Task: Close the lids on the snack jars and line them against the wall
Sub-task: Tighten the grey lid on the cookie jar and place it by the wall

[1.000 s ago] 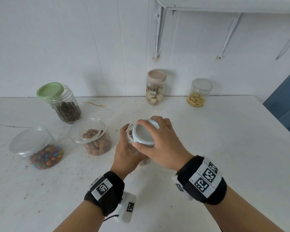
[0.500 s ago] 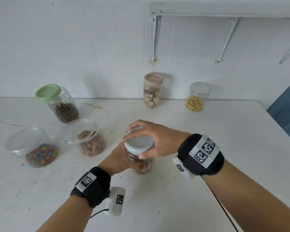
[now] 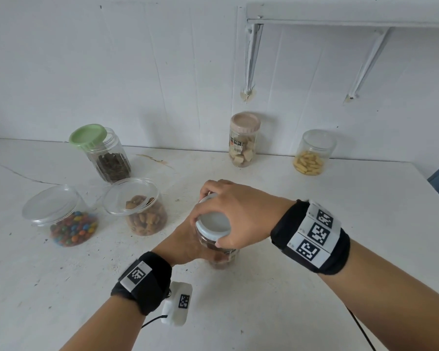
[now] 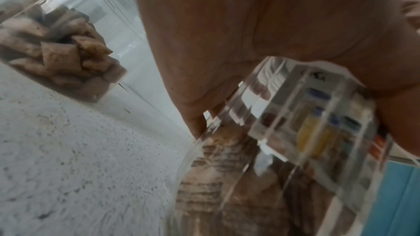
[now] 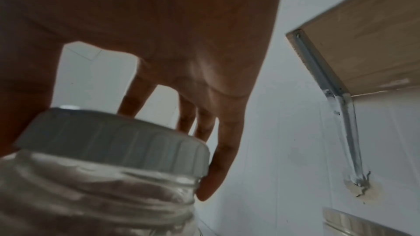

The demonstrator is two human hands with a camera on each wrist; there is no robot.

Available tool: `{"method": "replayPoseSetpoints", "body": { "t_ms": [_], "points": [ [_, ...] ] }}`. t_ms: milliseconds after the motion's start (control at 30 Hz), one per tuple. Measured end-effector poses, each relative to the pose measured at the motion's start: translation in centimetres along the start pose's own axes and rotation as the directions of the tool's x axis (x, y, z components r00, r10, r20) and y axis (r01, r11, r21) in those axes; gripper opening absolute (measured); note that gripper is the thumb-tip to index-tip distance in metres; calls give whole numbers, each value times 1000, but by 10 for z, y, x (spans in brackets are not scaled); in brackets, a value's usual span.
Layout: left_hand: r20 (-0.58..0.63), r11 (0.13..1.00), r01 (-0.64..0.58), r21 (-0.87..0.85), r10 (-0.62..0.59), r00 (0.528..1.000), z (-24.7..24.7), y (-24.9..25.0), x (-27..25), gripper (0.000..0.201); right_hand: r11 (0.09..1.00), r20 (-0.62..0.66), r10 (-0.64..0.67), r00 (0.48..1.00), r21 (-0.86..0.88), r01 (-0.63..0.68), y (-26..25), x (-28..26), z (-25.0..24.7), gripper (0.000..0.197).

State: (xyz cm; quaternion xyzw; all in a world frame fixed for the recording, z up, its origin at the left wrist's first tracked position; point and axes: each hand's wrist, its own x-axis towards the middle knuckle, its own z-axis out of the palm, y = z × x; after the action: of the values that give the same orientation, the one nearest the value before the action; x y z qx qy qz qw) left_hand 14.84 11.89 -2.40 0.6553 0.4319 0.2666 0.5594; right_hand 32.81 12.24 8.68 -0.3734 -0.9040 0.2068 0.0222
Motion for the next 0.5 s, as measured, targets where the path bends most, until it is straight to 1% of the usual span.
{"method": "replayPoseSetpoints", "body": {
  "t_ms": [67,133,233,300,367,500],
  "points": [
    [-11,1000,-4,6,4,1000,1,-1,0,85,998,-31,15,999,-62,-17,-2,1,0,53],
    [-28,1000,3,-2,-3,1000,1,-4,0,89,997,-37,26,999,-73,-28,-1,1,-1,54],
    [-29,1000,1,-11,-1,1000,1,-5,0,95,1000,0,-7,1000,12,7,3,1,-7,53],
    [-27,1000,-13,-7,12,1000,1,-4,0,97,999,25,-4,1000,40,3,6,1,-11,53],
    [-37,1000,-23,-7,23,999,2,-3,-1,97,999,29,33,999,32,-34,7,1,-11,55],
    [-55,999,-47,-17,46,997,5,-2,-3,94,993,-39,120,992,-1,-120,4,3,-3,64]
  ]
}}
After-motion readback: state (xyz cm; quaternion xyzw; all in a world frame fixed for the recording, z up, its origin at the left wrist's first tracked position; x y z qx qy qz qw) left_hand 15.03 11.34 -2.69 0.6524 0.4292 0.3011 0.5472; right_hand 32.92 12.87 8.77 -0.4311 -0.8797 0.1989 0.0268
